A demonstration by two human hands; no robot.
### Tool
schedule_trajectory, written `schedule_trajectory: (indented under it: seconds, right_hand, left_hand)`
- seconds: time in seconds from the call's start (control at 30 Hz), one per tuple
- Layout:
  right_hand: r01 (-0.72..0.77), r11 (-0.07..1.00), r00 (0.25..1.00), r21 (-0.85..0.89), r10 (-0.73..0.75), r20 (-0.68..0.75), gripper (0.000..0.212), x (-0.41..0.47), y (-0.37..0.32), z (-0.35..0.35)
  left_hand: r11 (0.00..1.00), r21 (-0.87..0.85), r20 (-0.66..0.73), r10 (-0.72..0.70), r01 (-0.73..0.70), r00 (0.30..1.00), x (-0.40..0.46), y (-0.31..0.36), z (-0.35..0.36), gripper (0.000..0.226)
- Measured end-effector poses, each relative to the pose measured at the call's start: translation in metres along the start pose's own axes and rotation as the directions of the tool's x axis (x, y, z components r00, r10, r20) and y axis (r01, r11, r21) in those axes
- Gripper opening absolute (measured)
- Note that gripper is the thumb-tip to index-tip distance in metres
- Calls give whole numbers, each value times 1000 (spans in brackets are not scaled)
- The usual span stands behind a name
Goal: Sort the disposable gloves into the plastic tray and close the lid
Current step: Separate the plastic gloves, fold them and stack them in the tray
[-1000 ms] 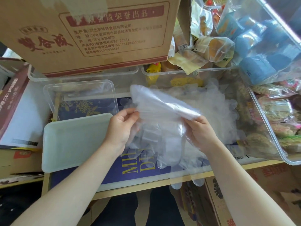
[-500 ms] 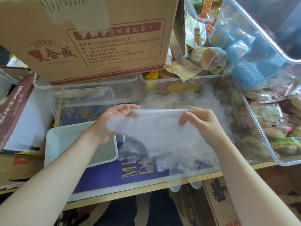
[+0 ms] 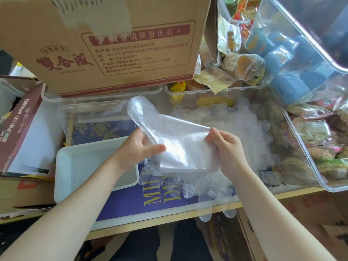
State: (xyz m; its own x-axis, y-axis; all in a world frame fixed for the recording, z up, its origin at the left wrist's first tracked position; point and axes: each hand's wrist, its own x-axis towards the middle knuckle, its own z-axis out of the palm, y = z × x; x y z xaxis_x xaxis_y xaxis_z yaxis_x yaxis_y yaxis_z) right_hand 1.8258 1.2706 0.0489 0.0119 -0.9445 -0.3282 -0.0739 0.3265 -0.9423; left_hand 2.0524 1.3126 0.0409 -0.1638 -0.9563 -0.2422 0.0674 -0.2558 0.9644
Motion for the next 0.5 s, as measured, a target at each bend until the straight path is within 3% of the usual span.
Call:
schedule_trajectory:
  seconds: [0.1, 0.17, 0.27, 0.33, 0.4, 0.43, 0.5]
  right_hand:
    - [-32, 999, 999, -25, 33, 8, 35, -4, 4, 4]
    - [-39, 998, 999, -43, 41, 28, 33, -5, 8, 5]
    - [90, 960, 996, -266, -85, 28, 19, 1, 13, 0]
    - [216, 812, 971, -543, -237, 32, 28, 6, 13, -4]
    - [421, 651, 904, -632, -357, 235, 45, 9, 6, 0]
    - [497, 602, 868, -625, -345, 358, 51, 10, 1, 6]
    - [540, 606, 828, -584, -259, 497, 43, 11, -6, 20]
  left_hand:
    - [1000, 18, -287, -2, 7, 958, 7, -1, 8, 11]
    - [999, 37, -419, -3, 20, 908, 11, -3, 7, 7]
    - [998, 62, -412, -2, 30, 911, 11, 2, 4, 10]
    - [995, 84, -380, -16, 51, 925, 12, 5, 2, 9]
    - [988, 134, -331, -26, 75, 943, 13, 9, 1, 8]
    - [984, 156, -302, -34, 84, 953, 13, 11, 1, 8]
    - [980, 186, -242, -29, 76, 970, 13, 15, 2, 9]
